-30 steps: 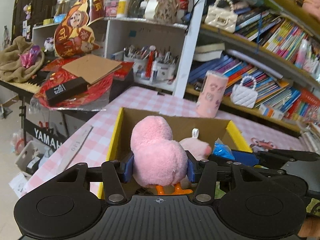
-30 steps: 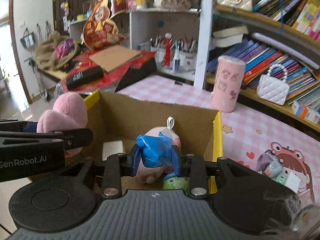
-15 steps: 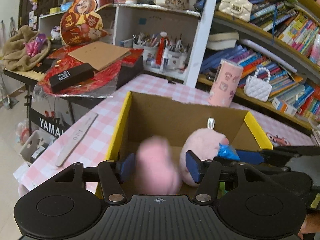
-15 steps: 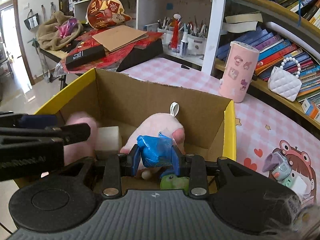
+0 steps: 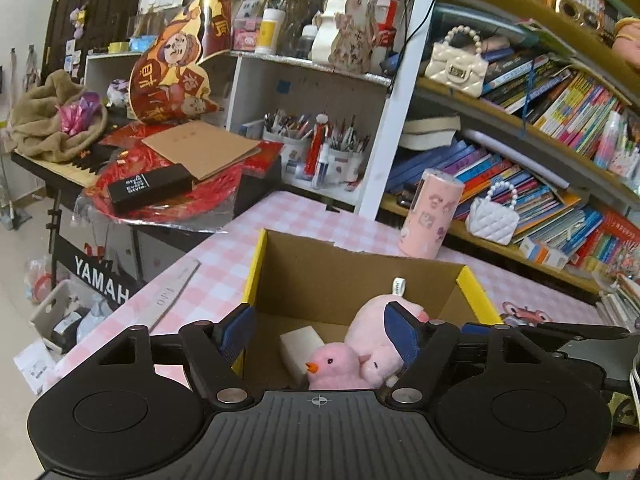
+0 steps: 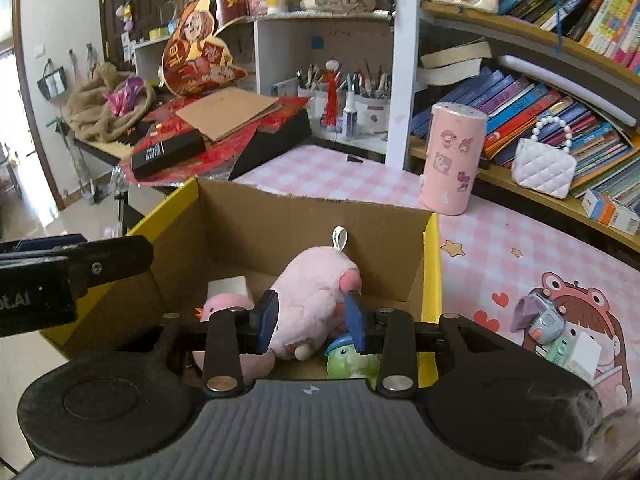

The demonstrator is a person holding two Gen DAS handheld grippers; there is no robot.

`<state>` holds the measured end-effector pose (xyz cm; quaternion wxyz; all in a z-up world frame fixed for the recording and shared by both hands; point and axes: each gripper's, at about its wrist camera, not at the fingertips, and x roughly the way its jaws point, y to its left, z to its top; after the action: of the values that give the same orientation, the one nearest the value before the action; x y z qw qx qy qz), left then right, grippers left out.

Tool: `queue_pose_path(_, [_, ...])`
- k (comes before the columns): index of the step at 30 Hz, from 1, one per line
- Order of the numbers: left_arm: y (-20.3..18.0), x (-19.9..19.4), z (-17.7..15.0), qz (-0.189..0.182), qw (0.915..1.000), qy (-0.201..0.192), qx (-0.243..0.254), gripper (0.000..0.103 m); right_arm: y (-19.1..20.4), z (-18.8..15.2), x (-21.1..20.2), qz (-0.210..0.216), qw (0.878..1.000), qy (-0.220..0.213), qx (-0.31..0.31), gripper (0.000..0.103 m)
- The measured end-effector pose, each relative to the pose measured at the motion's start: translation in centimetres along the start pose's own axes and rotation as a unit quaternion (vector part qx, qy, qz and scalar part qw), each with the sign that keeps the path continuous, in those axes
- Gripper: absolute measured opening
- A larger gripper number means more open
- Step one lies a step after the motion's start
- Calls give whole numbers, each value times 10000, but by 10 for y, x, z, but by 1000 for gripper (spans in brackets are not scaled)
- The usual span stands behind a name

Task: Organize objects
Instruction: 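Lift both grippers out of the box and move back over the table items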

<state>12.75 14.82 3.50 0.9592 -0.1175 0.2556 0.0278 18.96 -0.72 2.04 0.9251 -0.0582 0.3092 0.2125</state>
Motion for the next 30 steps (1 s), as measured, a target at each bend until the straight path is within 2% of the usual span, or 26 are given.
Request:
queue_pose_path(8, [9,-44,-9,-57,9999,-122,-8,73,15,-11,-52,-387,9975,-575,104,35])
queue_pose_path(11, [13,-61,-17,13,9999,-122,11,80,20,-23,-70,-450,9968,-639,167,35])
queue_pose_path(21, [20,-99,-63,161,9994,260,180,80,41,-86,-111,-474,9981,-204,337,38])
queue_pose_path(30, [6,-116,-100,-26,9970,647,418,82,44,-145,-145,-900,9935,185,666,42])
